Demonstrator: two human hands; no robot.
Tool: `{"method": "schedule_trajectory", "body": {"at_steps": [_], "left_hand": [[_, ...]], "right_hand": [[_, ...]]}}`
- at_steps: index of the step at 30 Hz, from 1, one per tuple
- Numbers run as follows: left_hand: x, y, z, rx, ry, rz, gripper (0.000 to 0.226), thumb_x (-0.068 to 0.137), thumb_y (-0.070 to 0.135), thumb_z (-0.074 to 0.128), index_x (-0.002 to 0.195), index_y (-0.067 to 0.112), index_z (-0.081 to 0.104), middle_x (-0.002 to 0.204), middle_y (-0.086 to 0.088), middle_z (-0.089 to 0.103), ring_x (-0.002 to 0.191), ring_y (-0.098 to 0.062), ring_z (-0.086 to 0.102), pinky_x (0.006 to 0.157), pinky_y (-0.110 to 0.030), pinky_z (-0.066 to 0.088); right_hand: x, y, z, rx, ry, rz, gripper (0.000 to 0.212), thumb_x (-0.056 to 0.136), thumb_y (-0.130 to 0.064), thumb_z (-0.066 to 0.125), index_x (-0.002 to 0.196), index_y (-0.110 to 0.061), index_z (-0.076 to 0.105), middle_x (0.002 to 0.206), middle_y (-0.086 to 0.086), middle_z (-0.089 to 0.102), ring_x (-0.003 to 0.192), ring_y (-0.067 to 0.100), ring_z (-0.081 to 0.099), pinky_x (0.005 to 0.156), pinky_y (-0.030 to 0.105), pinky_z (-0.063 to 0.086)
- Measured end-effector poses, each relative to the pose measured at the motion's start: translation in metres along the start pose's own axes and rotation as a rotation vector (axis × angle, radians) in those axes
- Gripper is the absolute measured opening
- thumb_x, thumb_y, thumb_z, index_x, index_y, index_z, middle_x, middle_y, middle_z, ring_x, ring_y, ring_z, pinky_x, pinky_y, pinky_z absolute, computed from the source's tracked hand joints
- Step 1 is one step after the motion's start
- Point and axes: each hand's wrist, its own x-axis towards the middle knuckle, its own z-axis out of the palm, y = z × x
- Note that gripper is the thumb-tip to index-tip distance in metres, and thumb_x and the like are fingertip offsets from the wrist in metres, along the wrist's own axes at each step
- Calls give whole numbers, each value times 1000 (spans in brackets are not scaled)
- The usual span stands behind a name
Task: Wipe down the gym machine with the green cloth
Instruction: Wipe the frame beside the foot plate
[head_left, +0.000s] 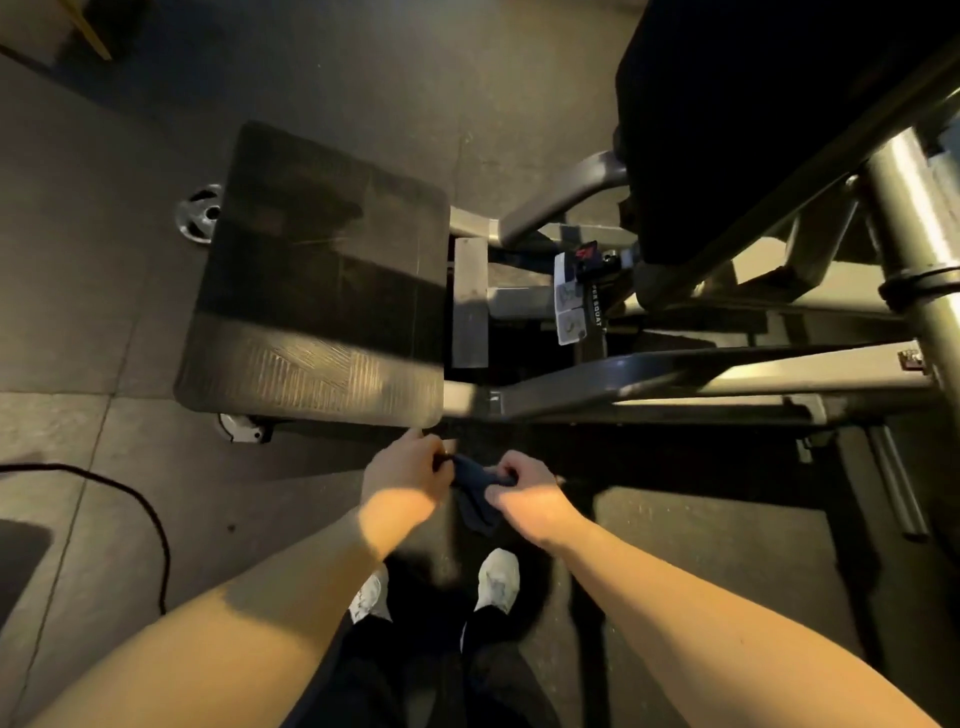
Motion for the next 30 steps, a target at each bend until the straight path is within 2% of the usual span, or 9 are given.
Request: {"method": "schedule_trajectory", "body": {"at_steps": [2,5,8,13,16,19,23,26,30], "left_hand": [[13,-5,7,-57,42,6,17,97,41,62,107,28,66,109,8,54,94,-9,57,87,-32,54],[33,0,20,-217,20,4,7,97,34,64,96,28,61,91,9,60,82,-7,60,76,-27,52],[66,-1,48,-428,-34,27,6,100,34,62,103,29,61,92,7,66,84,-7,65,76,-27,54],[128,-28,120,-655,-103,42,22,106,23,51,118,18,68,100,-3,70,88,-21,70,85,-43,61],[175,-55,181,-572,-168,49,24,105,18,52,116,18,73,99,-2,74,85,-17,69,82,-34,59],[226,-81,242,-475,-216,112,26,103,20,53,114,26,75,102,7,75,92,-11,68,88,-35,58],[301,-116,308,-198,-67,194,23,102,30,56,119,28,72,114,9,72,108,-11,66,98,-38,53],[355,-140,337,5,96,224,37,99,34,62,135,26,60,131,2,63,121,-22,61,102,-45,51],[414,-154,352,121,304,335,55,94,35,71,144,23,51,141,-1,53,128,-25,53,107,-43,47]], "right_hand": [[13,1,5,127,61,65,6,89,-6,64,90,-11,60,97,4,65,91,17,63,76,37,56],[30,10,9,320,88,30,9,81,-14,61,87,-11,55,100,17,61,96,34,59,97,57,50],[63,36,9,566,4,-12,19,80,-18,63,95,-10,56,113,23,61,112,44,59,103,55,50],[141,97,22,860,51,-8,23,97,-12,59,117,-2,60,120,20,66,113,36,65,98,45,55],[195,146,39,699,187,-30,19,91,-17,70,109,-11,70,107,16,72,105,31,68,95,37,57],[255,191,50,380,366,12,17,87,-4,73,104,-7,69,95,9,67,81,13,65,62,13,52],[345,254,52,191,423,6,31,89,-9,73,114,-24,62,111,-3,63,96,9,62,83,26,56],[402,283,50,98,486,-52,36,90,-12,73,115,-31,54,109,-8,56,98,12,63,81,30,60],[470,286,26,-262,684,-255,31,88,-15,73,116,-22,60,118,-4,48,96,10,54,71,12,40]]}}
